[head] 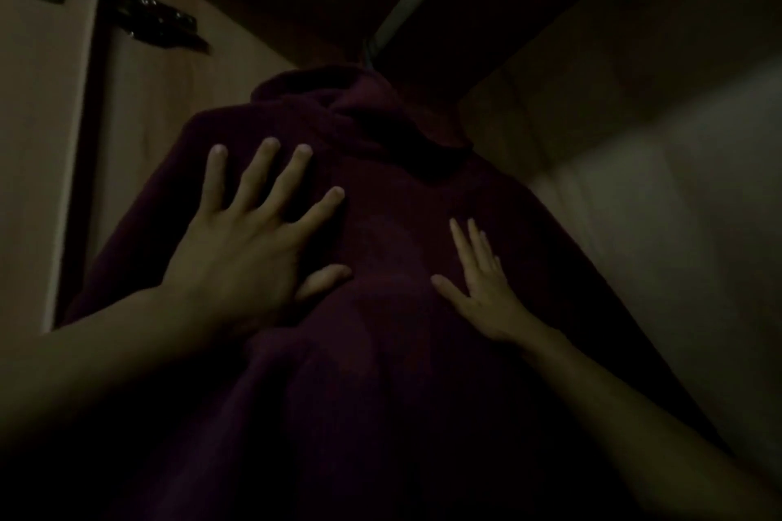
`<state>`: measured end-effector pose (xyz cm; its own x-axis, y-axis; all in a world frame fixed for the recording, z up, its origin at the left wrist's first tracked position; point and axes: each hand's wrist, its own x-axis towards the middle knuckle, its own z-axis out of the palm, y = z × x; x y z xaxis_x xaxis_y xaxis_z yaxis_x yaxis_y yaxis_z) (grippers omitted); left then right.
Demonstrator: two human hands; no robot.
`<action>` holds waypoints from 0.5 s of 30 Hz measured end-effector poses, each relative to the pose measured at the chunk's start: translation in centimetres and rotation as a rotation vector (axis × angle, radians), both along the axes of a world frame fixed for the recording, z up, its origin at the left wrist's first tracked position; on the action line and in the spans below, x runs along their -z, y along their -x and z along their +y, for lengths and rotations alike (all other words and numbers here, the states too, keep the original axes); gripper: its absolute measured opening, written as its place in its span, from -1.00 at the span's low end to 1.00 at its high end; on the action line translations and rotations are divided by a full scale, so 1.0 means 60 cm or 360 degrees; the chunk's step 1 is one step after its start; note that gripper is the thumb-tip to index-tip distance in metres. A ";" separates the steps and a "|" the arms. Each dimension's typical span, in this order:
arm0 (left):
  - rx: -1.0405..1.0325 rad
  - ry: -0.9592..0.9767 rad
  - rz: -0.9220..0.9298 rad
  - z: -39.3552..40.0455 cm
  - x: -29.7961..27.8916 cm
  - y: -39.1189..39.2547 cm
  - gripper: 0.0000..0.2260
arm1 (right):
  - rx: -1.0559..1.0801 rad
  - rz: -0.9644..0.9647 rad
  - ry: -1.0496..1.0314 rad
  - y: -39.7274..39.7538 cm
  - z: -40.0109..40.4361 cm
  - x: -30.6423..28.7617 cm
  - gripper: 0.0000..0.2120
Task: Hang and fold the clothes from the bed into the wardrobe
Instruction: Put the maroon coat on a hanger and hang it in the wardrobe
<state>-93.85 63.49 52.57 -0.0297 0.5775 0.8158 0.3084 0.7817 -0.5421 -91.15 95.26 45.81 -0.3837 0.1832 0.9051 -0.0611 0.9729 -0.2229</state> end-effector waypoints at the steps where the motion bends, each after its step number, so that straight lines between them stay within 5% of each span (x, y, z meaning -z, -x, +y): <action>1: 0.0042 0.0059 -0.0054 -0.002 0.013 -0.002 -0.13 | -0.0025 -0.0023 0.0007 -0.008 -0.004 0.009 -0.16; 6: 0.0250 0.0460 -0.0204 -0.057 0.124 -0.029 0.08 | -0.0069 -0.0266 -0.0133 -0.047 -0.012 0.114 -0.12; 15: 0.0182 0.0508 0.0014 -0.070 0.223 -0.039 -0.20 | -0.0105 -0.0421 0.0060 -0.091 -0.026 0.222 -0.10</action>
<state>-91.51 59.30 39.22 0.0562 0.8029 0.5934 0.3786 0.5329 -0.7568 -85.68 93.69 32.47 -0.6181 0.1818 0.7648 -0.0587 0.9595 -0.2755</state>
